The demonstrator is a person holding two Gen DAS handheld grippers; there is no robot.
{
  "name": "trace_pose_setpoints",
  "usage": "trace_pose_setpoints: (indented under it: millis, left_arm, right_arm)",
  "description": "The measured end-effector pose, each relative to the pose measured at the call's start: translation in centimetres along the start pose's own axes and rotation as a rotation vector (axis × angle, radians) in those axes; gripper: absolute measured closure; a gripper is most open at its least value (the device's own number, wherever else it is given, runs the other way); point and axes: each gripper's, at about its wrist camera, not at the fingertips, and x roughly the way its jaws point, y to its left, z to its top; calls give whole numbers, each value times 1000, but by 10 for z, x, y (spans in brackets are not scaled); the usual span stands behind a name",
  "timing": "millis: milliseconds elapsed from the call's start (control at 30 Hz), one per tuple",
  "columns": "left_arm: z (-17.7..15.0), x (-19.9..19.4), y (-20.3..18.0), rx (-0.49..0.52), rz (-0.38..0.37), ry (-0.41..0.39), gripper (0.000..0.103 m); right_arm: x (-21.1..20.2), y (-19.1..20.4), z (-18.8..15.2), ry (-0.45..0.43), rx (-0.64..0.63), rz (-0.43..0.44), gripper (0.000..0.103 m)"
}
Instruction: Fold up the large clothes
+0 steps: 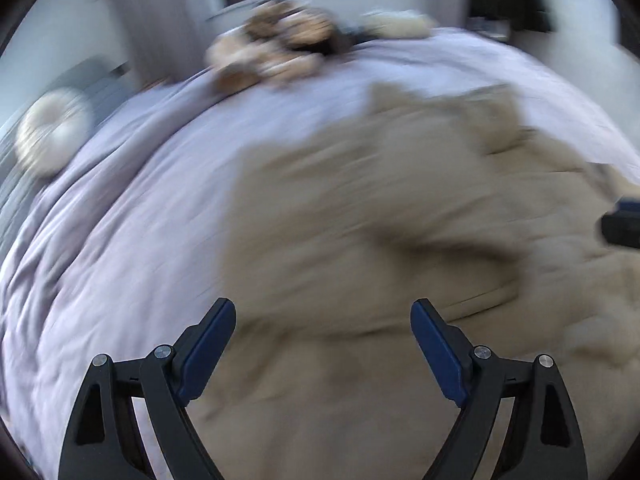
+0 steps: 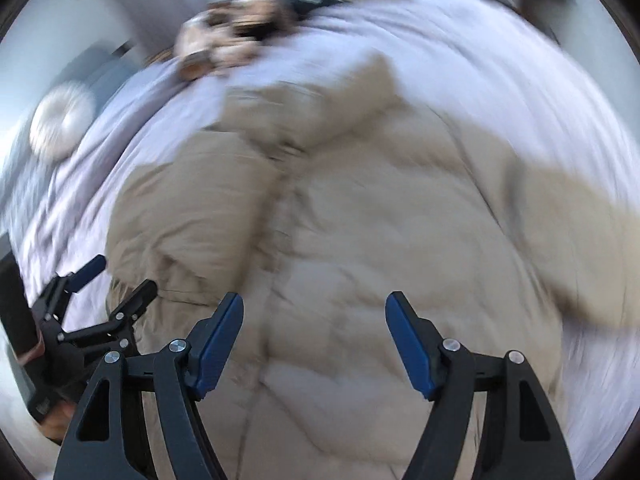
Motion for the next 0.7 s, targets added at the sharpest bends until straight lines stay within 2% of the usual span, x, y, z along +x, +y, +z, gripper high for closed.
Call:
trace_pose_setpoints:
  millis: [100,167,233,333,367,433,467,500,567,667,700]
  left_arm:
    - [-17,24,26,-11,92,93,13]
    - [-23,37,34,-1,130,114,13]
    - [-19,51,38,-16,145,116,13]
    - [-10,61,54,-137,181,76,13]
    - [-7,65,64,-198,175,81,13]
    - [-7,71,78,-277,158,97,13]
    - [-9,74,85,-305,141,100,13]
    - [-10,75,86,-308,131,99,13]
    - [-11,76,85,-286,122,89,13]
    - [-15,76,93,-291,69,103,13]
    - [-16,74,100,-300,35,111,13]
  right_arm:
    - [19,59,9,-21,-245,-106,23]
    - [42,94,8,-8,-399,-190,23]
    - [61,114,6,-17,-493,-291,23]
    - [90,126,17,-65,-559,-471,23]
    - [94,124,23,-75,-549,-499,26]
    - [87,107,40,-117,-433,-464,99]
    - [76,86,50,-137,-285,-417,95]
    - [70,66,54,-144,-177,-359,95]
    - [65,9,55,-120,137,-200,95]
    - [82,-55,31,-51,485,8,95]
    - [89,-67,24,-35,554,57,95]
